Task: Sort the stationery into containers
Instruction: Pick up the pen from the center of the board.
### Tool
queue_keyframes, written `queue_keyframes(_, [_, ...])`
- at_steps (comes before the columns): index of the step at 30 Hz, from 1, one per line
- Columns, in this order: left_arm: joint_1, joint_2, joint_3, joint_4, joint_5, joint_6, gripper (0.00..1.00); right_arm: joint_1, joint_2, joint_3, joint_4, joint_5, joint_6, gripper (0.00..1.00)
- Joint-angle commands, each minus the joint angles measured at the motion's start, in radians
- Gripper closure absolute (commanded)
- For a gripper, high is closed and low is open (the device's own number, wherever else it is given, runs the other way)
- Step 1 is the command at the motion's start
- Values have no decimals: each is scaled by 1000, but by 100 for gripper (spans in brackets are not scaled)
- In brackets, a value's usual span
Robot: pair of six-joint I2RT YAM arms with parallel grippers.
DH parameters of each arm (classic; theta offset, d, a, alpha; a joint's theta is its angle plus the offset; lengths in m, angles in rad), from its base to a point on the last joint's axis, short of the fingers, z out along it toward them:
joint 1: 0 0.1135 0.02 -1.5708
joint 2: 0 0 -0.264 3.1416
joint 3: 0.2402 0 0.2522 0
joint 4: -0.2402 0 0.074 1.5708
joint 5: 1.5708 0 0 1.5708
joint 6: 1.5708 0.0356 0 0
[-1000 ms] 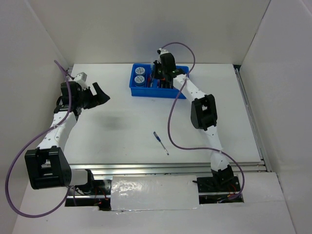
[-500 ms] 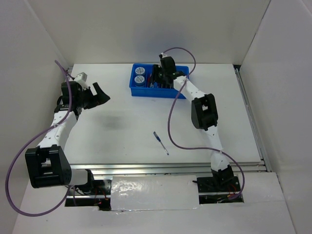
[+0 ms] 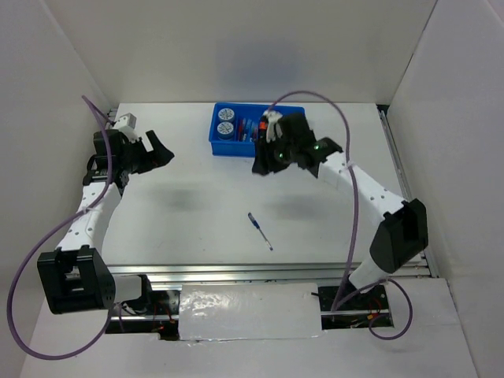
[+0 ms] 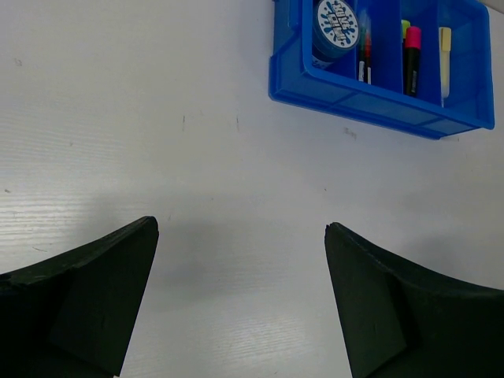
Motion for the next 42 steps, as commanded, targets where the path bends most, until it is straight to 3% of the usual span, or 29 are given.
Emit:
queue_keyframes(1, [6,-28,51,-23,-19,7,1,67,12,-253,-87,-30,6,45])
queue_keyframes(9, [6,-69,14,-34,-16,21,1,274,-41,-471,10,145,95,42])
queue_keyframes(24, [26,-61,15,-39,13,35,1,322,156,-365,-44,205,124,46])
queue_keyframes(25, [26,-58,14,-31,17,33,1,320,156,-369,-41,205,121,48])
queue_keyframes(28, [26,-51,14,-25,21,31,1,322,171,-370,-44,212,109,66])
queue_keyframes(29, [26,-48,14,-23,24,33,1,322,174,-363,-42,226,107,80])
queue_keyframes(32, [25,-37,17,-25,23,34,1,308,177,-346,-41,251,106,98])
queue_keyframes(37, [26,-17,25,-34,30,48,1,219,125,-228,-24,187,64,100])
queue_keyframes(42, [26,-1,28,-2,58,44,1,57,111,148,33,19,46,100])
